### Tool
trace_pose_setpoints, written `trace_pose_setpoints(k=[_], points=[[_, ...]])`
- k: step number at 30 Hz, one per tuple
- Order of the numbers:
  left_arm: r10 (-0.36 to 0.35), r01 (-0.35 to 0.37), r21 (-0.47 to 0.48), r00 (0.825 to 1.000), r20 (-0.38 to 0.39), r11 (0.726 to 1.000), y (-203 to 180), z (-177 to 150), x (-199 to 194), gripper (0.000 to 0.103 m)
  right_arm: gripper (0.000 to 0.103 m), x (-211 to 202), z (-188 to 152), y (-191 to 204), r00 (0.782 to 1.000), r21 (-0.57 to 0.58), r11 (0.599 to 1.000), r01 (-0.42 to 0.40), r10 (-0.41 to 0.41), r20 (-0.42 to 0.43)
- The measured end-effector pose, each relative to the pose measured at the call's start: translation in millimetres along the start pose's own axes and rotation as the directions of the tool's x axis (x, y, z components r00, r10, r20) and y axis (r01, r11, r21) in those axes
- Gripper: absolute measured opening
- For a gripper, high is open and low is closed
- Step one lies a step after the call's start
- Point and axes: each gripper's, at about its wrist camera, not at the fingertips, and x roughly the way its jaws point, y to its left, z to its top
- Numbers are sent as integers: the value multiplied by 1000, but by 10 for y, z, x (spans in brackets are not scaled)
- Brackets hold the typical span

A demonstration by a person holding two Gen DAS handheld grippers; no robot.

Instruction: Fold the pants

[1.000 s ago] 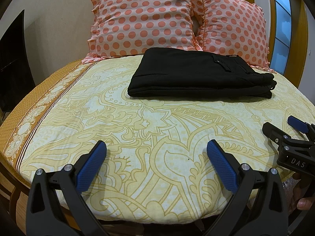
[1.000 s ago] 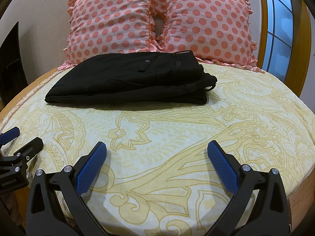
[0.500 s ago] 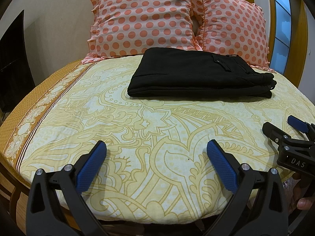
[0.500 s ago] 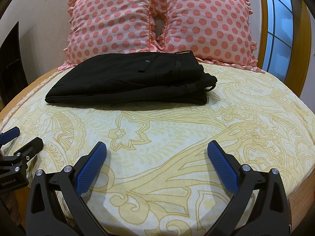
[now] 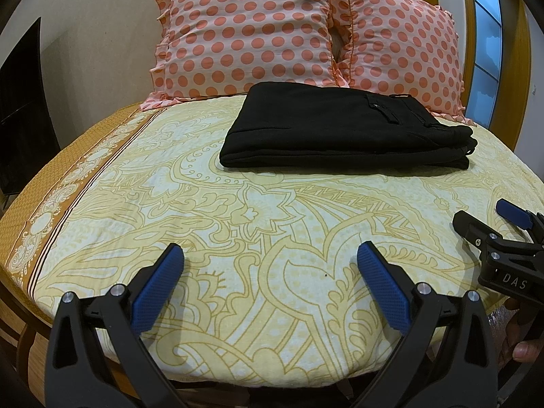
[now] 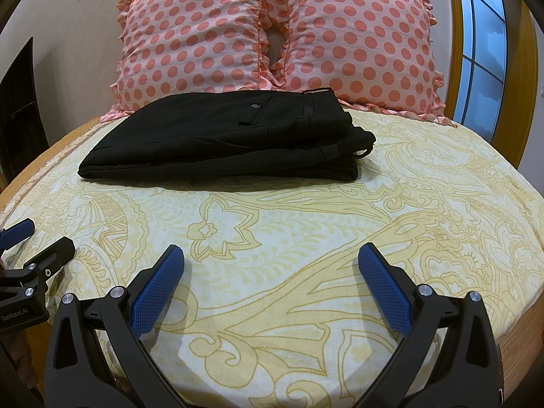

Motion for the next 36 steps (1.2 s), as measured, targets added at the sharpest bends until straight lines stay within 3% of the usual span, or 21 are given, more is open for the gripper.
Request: trace_pose_setpoints(k=[36], points=[[-2,2,-3,1000,12,1000,-18,5,7,101,102,1,-6,4,1000,0,1000,1,-1,2]])
